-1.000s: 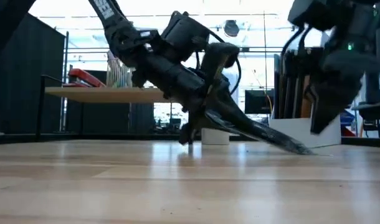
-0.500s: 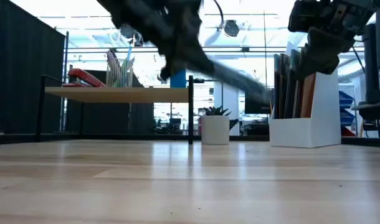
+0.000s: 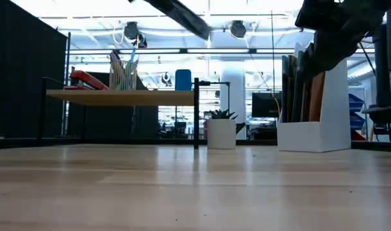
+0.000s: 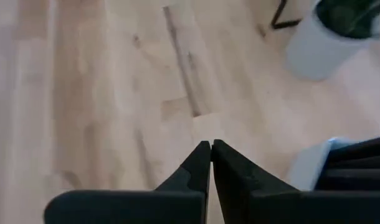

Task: Stock shelves
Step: Put the pack of pens into the gold pen holder on the shelf

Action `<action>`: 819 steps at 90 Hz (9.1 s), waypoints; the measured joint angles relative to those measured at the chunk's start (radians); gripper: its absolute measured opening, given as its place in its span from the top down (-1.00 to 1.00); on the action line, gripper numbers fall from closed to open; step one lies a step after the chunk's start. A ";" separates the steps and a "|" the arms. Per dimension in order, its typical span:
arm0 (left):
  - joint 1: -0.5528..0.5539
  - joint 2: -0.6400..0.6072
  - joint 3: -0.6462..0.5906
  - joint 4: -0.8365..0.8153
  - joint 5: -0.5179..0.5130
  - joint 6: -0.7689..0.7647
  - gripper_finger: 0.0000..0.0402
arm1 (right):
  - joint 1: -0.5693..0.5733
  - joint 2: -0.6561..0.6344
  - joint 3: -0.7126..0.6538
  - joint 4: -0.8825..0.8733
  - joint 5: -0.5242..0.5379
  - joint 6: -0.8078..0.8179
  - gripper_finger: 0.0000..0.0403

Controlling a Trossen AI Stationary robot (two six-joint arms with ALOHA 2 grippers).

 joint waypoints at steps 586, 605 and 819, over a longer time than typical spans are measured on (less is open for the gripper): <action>0.384 0.175 0.541 0.363 0.469 0.298 0.88 | -0.673 0.396 0.834 0.484 -0.592 -0.335 0.16; 0.499 0.137 0.542 0.218 0.457 0.353 0.88 | -0.703 0.378 0.835 0.403 -0.592 -0.335 0.13; 0.942 0.174 0.312 -0.049 1.027 0.679 0.86 | -0.695 0.386 0.835 0.208 -0.595 -0.324 0.13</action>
